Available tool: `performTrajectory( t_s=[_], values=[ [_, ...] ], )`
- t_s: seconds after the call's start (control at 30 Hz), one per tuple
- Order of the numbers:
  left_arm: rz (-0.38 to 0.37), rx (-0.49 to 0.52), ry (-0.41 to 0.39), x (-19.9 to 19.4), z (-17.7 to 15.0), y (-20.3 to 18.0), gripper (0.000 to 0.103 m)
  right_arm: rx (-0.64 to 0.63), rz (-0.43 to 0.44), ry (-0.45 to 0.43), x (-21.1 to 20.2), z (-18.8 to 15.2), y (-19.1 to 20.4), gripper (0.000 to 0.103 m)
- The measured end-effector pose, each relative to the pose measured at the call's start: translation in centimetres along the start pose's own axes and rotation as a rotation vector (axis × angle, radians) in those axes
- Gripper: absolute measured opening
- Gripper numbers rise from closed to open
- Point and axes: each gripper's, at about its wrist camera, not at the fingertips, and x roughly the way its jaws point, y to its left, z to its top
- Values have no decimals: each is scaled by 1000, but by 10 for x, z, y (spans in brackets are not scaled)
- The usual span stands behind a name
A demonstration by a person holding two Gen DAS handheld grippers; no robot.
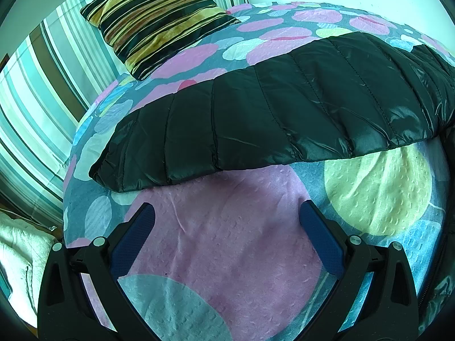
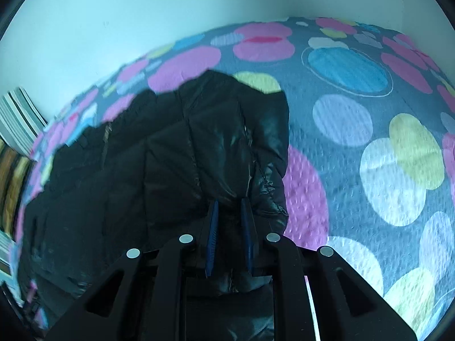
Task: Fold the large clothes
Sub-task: 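Lift and fold the held side over toward the zipper with the right gripper, then open the right gripper and release the folded side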
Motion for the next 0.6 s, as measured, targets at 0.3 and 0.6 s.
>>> performTrajectory(
  t_s=[0.3,0.6],
  values=[
    [-12,-8,3,1,0,1,101,-32,-65,-97,-32,-8,7,54],
    [-23,-17,8,4,0,5,101,-2,-346,-143,-57,-33,-19,73]
  ],
)
